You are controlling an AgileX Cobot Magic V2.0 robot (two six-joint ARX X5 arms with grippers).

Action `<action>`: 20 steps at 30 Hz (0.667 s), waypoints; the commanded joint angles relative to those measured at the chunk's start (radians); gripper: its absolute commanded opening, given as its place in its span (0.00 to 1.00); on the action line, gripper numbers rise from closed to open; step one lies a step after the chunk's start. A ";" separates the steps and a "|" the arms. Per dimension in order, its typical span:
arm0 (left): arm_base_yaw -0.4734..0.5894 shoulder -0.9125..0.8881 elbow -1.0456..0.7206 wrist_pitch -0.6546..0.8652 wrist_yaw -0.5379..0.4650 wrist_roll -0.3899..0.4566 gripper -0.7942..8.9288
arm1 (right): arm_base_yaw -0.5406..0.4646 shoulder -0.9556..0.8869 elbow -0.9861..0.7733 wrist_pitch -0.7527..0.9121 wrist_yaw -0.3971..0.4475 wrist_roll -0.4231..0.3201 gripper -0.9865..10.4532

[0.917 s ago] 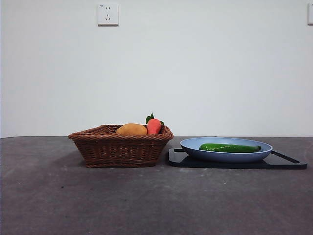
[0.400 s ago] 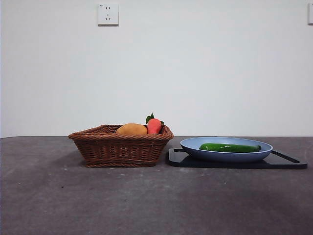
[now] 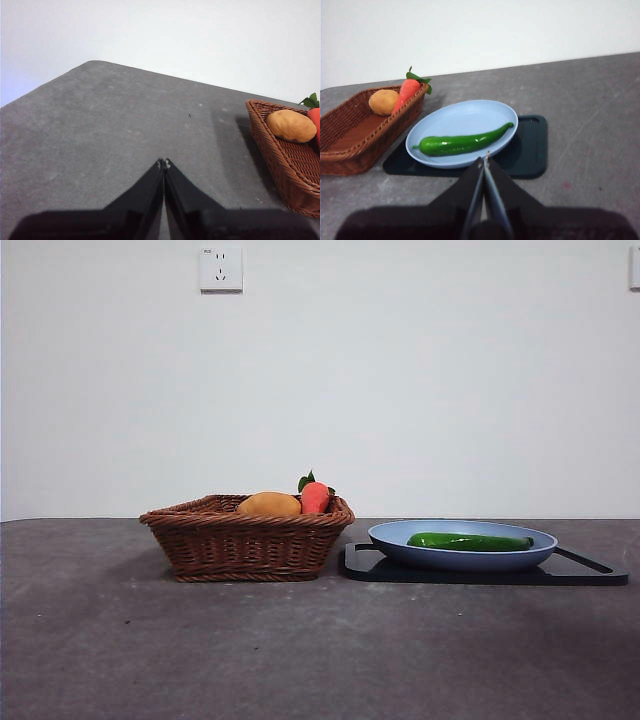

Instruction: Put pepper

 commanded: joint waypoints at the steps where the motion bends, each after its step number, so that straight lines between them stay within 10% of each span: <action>1: 0.003 -0.002 -0.011 0.012 0.003 -0.003 0.09 | 0.002 -0.006 -0.011 0.001 0.003 0.021 0.10; 20: 0.003 -0.002 -0.011 0.012 0.003 -0.003 0.09 | 0.002 -0.006 -0.016 -0.050 0.003 0.022 0.10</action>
